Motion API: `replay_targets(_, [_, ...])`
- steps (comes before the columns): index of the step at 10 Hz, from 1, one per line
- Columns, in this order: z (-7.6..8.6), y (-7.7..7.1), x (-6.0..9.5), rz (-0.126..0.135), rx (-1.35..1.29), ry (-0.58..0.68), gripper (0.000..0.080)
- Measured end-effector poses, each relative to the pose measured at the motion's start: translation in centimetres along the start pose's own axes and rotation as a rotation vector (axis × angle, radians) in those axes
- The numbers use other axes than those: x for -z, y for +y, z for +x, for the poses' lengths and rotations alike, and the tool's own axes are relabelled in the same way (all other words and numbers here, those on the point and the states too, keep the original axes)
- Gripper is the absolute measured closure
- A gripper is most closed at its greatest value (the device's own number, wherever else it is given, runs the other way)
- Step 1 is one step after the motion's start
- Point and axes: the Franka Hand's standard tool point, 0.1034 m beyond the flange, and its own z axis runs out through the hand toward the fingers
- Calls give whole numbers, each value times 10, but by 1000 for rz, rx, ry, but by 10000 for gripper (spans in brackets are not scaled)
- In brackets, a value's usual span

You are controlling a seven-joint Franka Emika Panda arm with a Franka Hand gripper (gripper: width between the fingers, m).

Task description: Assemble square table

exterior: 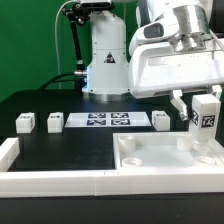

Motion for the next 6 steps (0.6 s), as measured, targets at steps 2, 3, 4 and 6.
replay_targets(2, [1, 2, -11, 1, -3, -1, 511])
replay_targets(3, [-1, 0, -13, 2, -2, -1, 511])
replay_targets(4, [0, -1, -15, 0, -1, 16, 511])
replay_targets(6, [-2, -1, -21, -2, -2, 26, 511])
